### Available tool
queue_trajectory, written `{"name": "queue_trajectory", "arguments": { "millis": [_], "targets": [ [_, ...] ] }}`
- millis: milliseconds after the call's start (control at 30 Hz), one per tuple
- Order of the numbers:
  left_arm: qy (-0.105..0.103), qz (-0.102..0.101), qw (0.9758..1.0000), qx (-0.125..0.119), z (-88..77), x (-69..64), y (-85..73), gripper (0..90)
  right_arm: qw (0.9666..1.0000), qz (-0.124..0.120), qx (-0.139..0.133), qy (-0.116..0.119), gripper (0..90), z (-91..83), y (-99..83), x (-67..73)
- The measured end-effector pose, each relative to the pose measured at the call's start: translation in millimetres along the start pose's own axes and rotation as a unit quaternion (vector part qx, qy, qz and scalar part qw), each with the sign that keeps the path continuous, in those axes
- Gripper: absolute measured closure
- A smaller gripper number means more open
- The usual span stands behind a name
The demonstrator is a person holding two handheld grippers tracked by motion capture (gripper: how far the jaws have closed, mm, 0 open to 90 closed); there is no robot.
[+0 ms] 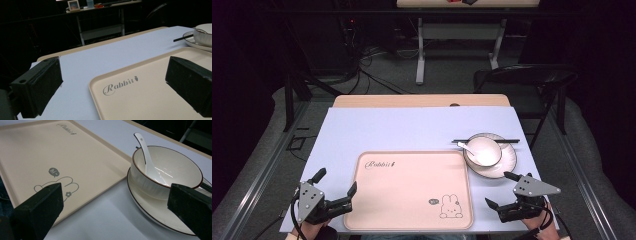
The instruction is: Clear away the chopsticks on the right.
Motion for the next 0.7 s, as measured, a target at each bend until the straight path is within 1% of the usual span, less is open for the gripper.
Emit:
{"name": "queue_trajectory", "arguments": {
  "millis": [100,167,233,333,400,467,533,567,633,700],
  "targets": [
    [0.0,-0.001,1.0,-0.001,-0.2,0.1,0.1,0.5,1.0,-0.003,0.003,0.001,0.0,0.7,0.0,0.7],
    [-0.002,0.001,1.0,0.0,0.2,-0.4,0.1,0.6,1.0,-0.002,0.005,0.0,0.0,1.0,-0.2,0.5],
    [-0.003,0.002,1.0,0.0,0.6,-0.8,0.2,0.6,0.9999,0.001,0.013,0.003,0.0,2.1,-0.6,0.0],
    [-0.002,0.001,1.0,0.001,0.3,-0.3,0.0,0.6,0.9996,-0.004,0.025,0.012,0.0,3.7,-0.2,0.3],
    [0.0,0.0,1.0,0.0,-0.3,-0.2,0.1,0.6,0.9994,-0.006,0.031,0.013,0.0,4.7,0.0,0.8],
    [-0.001,0.0,1.0,-0.001,-0.7,-0.5,0.2,0.6,0.9992,-0.014,0.037,0.008,0.0,4.0,0.2,-0.5],
    [-0.002,0.002,1.0,0.0,-0.4,-0.6,0.2,0.6,0.999,-0.017,0.042,-0.004,0.0,3.4,0.7,-2.7],
    [-0.002,0.003,1.0,0.0,-0.4,-0.5,0.2,0.6,0.999,-0.018,0.041,-0.006,0.0,2.8,1.2,-4.2],
    [-0.002,0.002,1.0,0.0,-0.3,-0.5,0.2,0.6,0.9985,-0.02,0.051,-0.009,0.0,2.3,2.2,-7.3],
    [-0.002,0.001,1.0,-0.001,-0.4,-0.5,0.2,0.6,0.9985,-0.02,0.051,-0.007,0.0,2.0,2.9,-8.3]
  ]
}}
Point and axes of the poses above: each handheld gripper's, and its own axes: z roughly forward along the jaws, y roughly out of its top, x roughly to its left, the point moved 2 cm from there along z, roughly forward along the jaws, and after that the axes turned 7 degrees about -x, right-handed, at the moved point
